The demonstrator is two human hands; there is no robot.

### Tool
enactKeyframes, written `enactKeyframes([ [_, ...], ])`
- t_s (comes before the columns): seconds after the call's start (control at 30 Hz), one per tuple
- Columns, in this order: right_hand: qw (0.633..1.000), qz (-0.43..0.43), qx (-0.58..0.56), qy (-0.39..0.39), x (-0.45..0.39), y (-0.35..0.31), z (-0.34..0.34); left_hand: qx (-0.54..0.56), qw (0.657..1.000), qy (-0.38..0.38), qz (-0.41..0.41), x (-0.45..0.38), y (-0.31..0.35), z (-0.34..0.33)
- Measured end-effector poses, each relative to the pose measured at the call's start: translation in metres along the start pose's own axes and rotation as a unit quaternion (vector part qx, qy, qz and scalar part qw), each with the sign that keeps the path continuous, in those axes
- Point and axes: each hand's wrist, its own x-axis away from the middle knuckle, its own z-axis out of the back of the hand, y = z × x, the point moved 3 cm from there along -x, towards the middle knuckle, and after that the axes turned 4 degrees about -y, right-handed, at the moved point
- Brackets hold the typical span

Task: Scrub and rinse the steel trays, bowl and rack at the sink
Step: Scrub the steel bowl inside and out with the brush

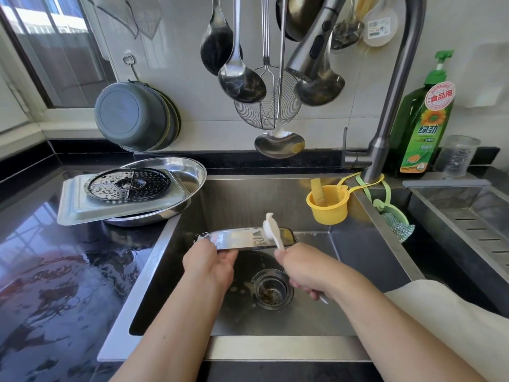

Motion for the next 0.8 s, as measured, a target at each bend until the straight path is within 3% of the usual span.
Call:
enactKeyframes([
  [0.2, 0.993, 0.073, 0.071, -0.056, 0.011, -0.018, -0.025, -0.035, 0.999, -0.026, -0.013, 0.008, -0.01, -0.003],
  [0.4, 0.999, -0.035, -0.017, -0.004, 0.01, 0.0, 0.002, -0.042, 0.999, -0.009, -0.004, -0.004, -0.003, 0.004],
  [0.57, 0.995, -0.094, 0.027, -0.008, 0.0, 0.008, 0.021, 0.006, 0.999, -0.001, -0.035, -0.002, 0.004, 0.003],
  [0.67, 0.999, -0.038, 0.006, 0.032, 0.0, 0.005, 0.017, 0.013, 0.999, -0.032, -0.02, 0.003, -0.001, -0.002],
  [0.8, 0.998, 0.019, 0.052, 0.002, 0.013, -0.008, -0.002, -0.041, 0.995, -0.093, 0.005, 0.011, -0.014, -0.007],
])
